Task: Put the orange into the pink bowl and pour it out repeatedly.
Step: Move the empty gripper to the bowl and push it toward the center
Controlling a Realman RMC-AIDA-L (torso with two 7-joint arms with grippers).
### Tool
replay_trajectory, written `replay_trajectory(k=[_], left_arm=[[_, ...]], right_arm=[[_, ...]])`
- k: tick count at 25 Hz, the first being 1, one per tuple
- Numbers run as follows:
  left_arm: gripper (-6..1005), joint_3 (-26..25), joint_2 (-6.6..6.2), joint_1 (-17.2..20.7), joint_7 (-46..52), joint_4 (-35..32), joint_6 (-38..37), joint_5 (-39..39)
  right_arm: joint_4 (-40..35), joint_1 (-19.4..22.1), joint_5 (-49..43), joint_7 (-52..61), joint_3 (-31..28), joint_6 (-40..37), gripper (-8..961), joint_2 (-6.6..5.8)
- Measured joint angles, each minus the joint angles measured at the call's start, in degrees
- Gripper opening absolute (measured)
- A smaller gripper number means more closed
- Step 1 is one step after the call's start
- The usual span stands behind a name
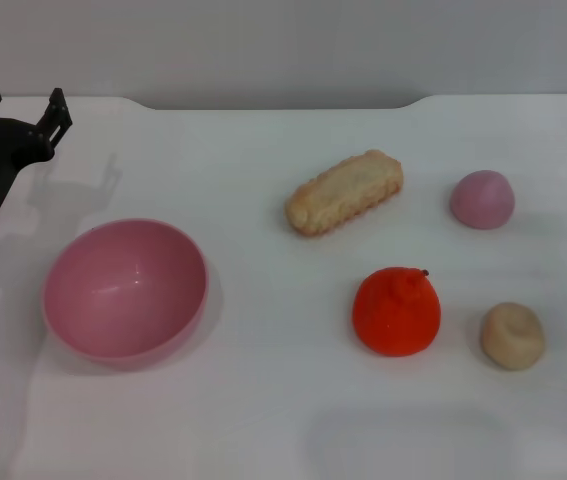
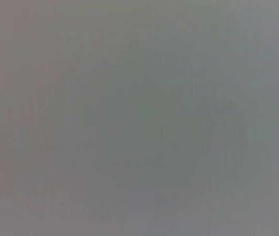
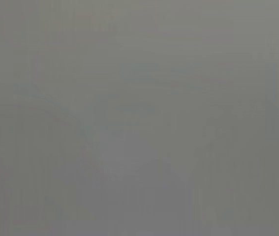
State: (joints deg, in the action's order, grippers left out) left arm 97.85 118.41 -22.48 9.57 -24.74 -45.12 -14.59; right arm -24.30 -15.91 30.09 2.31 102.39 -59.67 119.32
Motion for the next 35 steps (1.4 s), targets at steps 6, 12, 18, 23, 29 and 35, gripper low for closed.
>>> replay_trajectory(k=[6, 12, 18, 23, 29, 35], left_arm=[[798, 0.3, 0.07, 0.11, 0.0, -0.21, -0.05, 0.0], [795, 0.37, 0.1, 0.31, 0.0, -0.46, -0.25, 0.0], [791, 0.76, 0.03, 1.3, 0.84, -2.42, 0.37, 0.22], [789, 1.94, -0.73, 8.99, -0.15, -19.26, 10.3, 1.51], [785, 1.61, -0.62, 13.16, -5.01, -33.2, 22.34, 3.66], [781, 0.5, -0.65, 12.99, -9.11, -50.65, 54.12, 3.74]], right_arm=[[0.07, 0.07, -0.19, -0.15, 0.02, 0.24, 792, -0.03], [0.39, 0.15, -0.28, -0.2, 0.1, 0.29, 792, -0.06], [0.32, 0.14, -0.3, -0.24, 0.3, 0.34, 792, -0.06], [0.07, 0.19, -0.38, -0.26, 0.71, 0.45, 792, -0.12], [0.11, -0.1, -0.39, -0.29, 0.91, 0.58, 791, -0.2], [0.12, -0.13, -0.39, -0.29, 0.97, 0.62, 791, -0.25]])
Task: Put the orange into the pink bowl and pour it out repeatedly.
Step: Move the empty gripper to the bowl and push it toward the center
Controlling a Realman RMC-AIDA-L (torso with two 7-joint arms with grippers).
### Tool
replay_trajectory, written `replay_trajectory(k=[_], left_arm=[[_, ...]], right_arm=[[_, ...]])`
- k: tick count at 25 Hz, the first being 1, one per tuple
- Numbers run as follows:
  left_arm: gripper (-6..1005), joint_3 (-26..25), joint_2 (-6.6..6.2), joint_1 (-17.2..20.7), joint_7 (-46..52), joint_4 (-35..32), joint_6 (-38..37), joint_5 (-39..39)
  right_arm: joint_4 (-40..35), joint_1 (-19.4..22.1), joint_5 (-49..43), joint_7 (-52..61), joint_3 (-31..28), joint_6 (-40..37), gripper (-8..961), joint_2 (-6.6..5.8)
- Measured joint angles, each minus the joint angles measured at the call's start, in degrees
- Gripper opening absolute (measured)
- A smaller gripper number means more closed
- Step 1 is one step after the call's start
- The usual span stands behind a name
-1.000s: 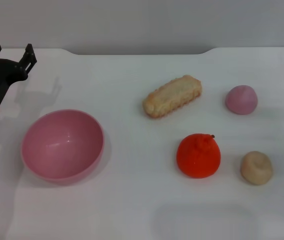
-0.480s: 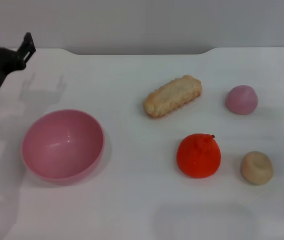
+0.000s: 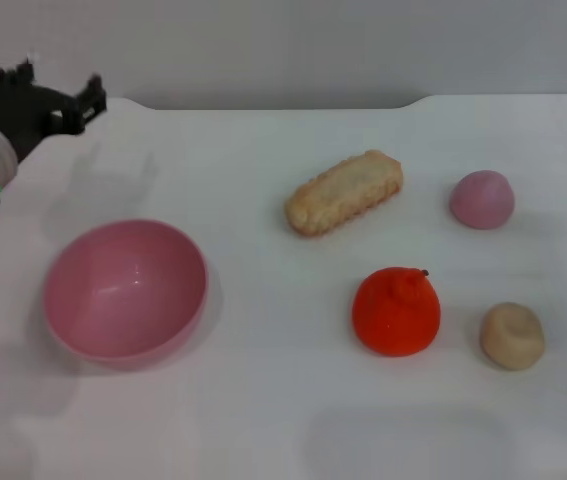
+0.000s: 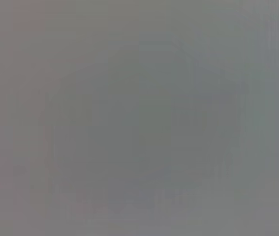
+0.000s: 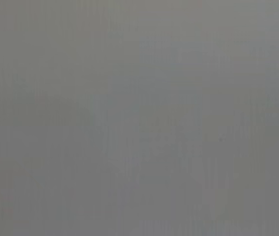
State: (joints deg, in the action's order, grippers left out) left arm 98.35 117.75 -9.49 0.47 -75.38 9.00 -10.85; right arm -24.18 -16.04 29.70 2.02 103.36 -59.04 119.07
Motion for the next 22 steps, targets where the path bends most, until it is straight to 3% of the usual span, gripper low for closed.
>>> replay_trajectory(k=[1, 2, 10, 12, 13, 17, 22], left_arm=[[781, 0.0, 0.0, 0.0, 0.0, 0.0, 0.0, 0.0], [780, -0.53, 0.01, -0.21, -1.15, -7.09, 13.47, 0.01], [776, -1.1, -0.07, 1.45, -2.33, -21.76, 33.95, 0.04], [774, -1.1, -0.07, 1.45, -2.33, -21.76, 33.95, 0.04], [774, -1.49, -0.02, 1.36, -3.13, -23.69, 39.78, 0.04], [771, -1.54, 0.17, 1.01, -2.82, -23.39, 46.53, -0.06], [769, -1.35, 0.26, 1.42, -2.29, -22.28, 50.05, -0.27]], right_arm=[[0.02, -0.06, 0.0, 0.0, 0.0, 0.04, 791, -0.02], [0.02, -0.14, 0.0, 0.0, 0.0, 0.11, 791, -0.05], [-0.03, -0.89, 0.0, -0.07, 0.0, 2.16, 791, -0.24], [-0.05, -0.9, 0.0, -0.34, 0.0, 2.18, 791, -0.24], [-0.05, -0.93, 0.0, -0.44, -0.01, 2.18, 791, -0.25], [-0.08, -1.04, 0.0, -0.52, 0.0, 2.18, 791, -0.29], [-0.08, -1.13, -0.17, -0.53, 0.0, 2.18, 791, -0.33]])
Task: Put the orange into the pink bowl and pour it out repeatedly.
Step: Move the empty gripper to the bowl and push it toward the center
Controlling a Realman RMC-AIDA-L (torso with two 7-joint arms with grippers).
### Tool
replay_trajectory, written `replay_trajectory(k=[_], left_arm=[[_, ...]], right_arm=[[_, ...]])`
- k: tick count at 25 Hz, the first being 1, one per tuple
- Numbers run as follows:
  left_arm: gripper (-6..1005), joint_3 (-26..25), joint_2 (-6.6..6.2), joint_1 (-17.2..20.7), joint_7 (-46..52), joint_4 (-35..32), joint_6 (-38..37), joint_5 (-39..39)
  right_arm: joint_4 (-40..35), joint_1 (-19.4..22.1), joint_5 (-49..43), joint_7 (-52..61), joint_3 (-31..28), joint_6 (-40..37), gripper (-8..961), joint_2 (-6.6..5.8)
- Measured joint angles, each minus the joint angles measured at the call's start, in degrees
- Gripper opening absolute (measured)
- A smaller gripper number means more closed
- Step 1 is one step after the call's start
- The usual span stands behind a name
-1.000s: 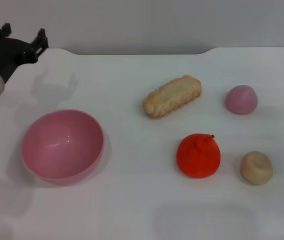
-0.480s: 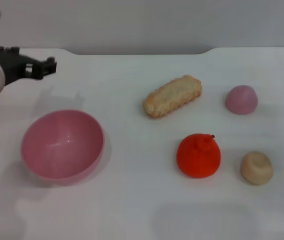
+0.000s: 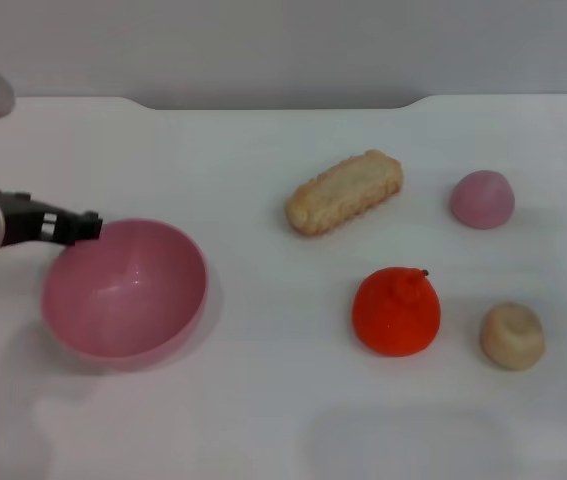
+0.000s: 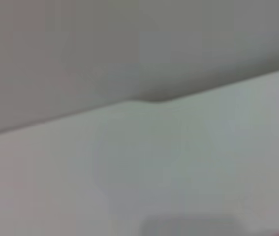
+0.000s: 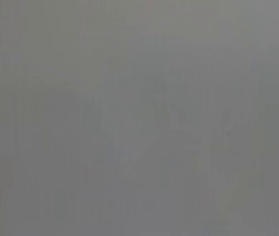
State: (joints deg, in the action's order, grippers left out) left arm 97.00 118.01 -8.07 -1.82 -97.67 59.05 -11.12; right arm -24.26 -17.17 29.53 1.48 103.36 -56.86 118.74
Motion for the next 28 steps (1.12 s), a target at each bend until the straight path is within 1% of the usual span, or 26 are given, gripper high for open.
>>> replay_trajectory(k=[4, 10, 28], left_arm=[[766, 0.03, 0.0, 0.07, 0.09, 0.46, 2.06, -0.29], [763, 0.43, 0.02, -0.88, 0.36, 2.66, 4.62, -0.34], [752, 0.74, 0.12, -3.63, 2.22, 7.55, 7.74, -0.4]], right_arm=[[0.0, -0.1, -0.44, -0.02, 0.0, 0.0, 791, 0.0], [-0.05, -0.22, -0.49, -0.05, 0.07, -0.01, 791, 0.0], [-0.34, -0.23, -0.63, -0.17, 0.09, -0.01, 790, 0.0]])
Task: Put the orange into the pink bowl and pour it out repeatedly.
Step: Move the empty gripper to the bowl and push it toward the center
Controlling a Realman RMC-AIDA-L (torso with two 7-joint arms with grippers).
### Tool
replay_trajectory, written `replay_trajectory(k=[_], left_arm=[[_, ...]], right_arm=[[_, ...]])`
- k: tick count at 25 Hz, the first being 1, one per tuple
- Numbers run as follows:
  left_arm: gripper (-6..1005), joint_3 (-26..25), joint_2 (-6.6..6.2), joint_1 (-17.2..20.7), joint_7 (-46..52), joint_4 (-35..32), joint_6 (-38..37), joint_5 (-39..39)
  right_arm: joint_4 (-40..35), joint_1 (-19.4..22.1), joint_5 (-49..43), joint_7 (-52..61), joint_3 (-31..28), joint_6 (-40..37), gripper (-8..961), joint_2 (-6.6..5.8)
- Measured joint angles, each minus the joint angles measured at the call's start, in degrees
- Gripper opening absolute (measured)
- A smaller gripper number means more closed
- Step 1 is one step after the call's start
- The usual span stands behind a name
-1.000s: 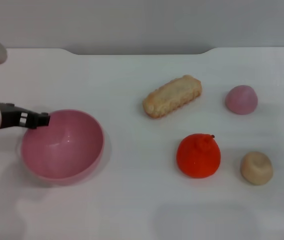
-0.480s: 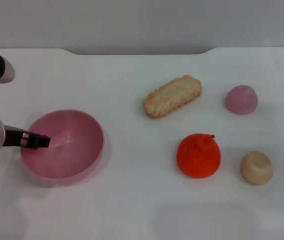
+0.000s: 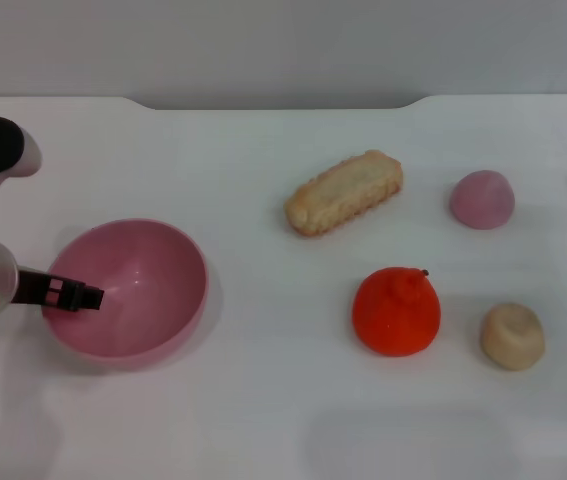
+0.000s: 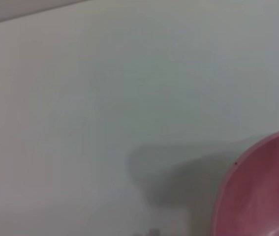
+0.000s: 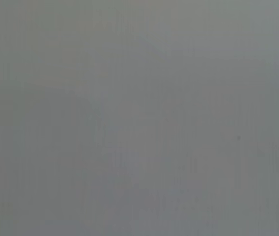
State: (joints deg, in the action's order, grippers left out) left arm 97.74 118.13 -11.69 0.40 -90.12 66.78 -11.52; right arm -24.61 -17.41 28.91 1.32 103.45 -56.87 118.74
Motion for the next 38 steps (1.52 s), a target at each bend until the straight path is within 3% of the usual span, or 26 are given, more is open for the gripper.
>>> replay_trajectory(k=[7, 17, 23, 38], left_arm=[[748, -0.78, -0.15, -1.77, -0.02, 1.09, 2.32, 0.08], [515, -1.09, -0.18, -3.82, -0.01, 3.42, 2.4, 0.31], [172, -1.34, -0.1, -4.28, 0.15, 3.98, 2.07, 0.39], [134, -2.09, -0.12, -4.21, 2.19, 0.7, 0.02, 0.06]], right_arm=[[-0.1, 0.09, 0.0, 0.0, 0.09, -0.24, 790, 0.0], [-0.18, 0.18, 0.0, 0.0, 0.09, -0.44, 790, 0.0], [-0.18, 0.18, 0.0, 0.0, 0.09, -0.44, 790, 0.0], [-0.13, 0.1, 0.01, 0.0, 0.4, -0.03, 790, 0.0]])
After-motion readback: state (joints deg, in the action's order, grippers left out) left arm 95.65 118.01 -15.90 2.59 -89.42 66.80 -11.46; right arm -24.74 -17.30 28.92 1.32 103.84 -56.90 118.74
